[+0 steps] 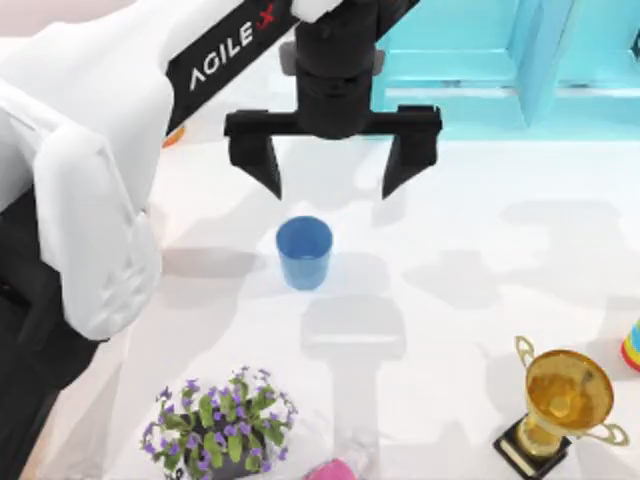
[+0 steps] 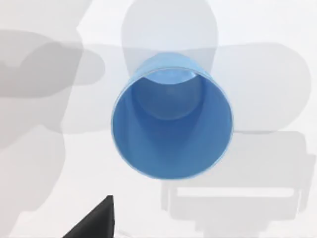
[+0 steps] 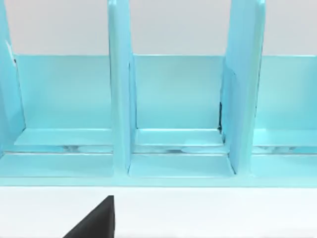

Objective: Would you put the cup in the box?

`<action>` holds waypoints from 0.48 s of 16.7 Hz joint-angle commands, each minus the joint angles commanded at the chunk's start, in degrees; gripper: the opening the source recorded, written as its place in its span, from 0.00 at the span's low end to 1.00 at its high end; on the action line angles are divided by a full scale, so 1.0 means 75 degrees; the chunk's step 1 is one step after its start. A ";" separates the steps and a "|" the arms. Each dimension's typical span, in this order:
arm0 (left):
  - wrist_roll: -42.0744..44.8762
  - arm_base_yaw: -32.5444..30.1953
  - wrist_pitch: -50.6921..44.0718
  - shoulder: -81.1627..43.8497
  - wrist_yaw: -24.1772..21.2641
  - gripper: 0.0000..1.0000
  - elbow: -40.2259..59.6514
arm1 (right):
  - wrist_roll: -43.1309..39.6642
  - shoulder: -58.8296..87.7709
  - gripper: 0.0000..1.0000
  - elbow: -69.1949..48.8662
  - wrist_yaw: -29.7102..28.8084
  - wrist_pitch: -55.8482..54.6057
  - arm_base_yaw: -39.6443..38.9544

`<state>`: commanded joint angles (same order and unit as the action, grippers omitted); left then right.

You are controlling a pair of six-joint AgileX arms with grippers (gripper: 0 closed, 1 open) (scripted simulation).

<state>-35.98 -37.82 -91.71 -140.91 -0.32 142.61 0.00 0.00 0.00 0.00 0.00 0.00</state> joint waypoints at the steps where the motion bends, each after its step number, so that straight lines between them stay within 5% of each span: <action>1: 0.0008 0.0040 0.0016 -0.0003 -0.0002 1.00 -0.0016 | 0.0000 0.0000 1.00 0.0000 0.0000 0.0000 0.0000; 8: 0.0029 0.0032 0.1626 0.0162 0.0002 1.00 -0.1790 | 0.0000 0.0000 1.00 0.0000 0.0000 0.0000 0.0000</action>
<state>-35.76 -37.58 -79.51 -139.70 -0.31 129.18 0.00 0.00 0.00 0.00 0.00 0.00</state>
